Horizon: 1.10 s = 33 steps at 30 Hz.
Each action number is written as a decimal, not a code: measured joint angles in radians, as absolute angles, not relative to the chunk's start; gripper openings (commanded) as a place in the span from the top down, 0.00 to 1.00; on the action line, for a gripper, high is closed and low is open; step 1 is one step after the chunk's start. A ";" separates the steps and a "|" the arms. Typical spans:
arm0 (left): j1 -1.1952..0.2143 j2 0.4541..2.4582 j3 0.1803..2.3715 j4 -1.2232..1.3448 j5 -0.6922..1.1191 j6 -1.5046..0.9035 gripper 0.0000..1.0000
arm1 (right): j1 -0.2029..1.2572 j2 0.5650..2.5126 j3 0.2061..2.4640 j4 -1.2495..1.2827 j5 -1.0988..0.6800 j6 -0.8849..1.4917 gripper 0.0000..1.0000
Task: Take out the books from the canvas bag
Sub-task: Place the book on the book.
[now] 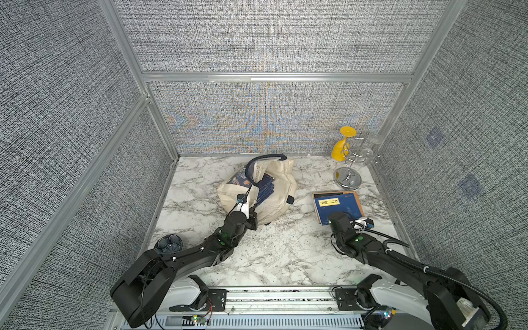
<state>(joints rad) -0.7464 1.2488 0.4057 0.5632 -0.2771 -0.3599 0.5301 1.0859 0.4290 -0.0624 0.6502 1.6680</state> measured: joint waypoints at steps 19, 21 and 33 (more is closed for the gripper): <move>-0.746 1.244 0.411 0.558 -0.278 -0.360 1.00 | 0.478 1.136 0.450 0.007 0.543 1.518 0.33; -0.746 1.242 0.411 0.558 -0.278 -0.360 1.00 | 0.476 1.145 0.450 0.030 0.537 1.502 0.30; -0.746 1.231 0.411 0.551 -0.278 -0.360 1.00 | 0.472 1.081 0.474 -0.047 0.441 1.467 0.14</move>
<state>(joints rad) -0.7464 1.2312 0.4110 0.5514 -0.2783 -0.3595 0.4717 1.0805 0.4736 -0.0471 0.4408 1.4673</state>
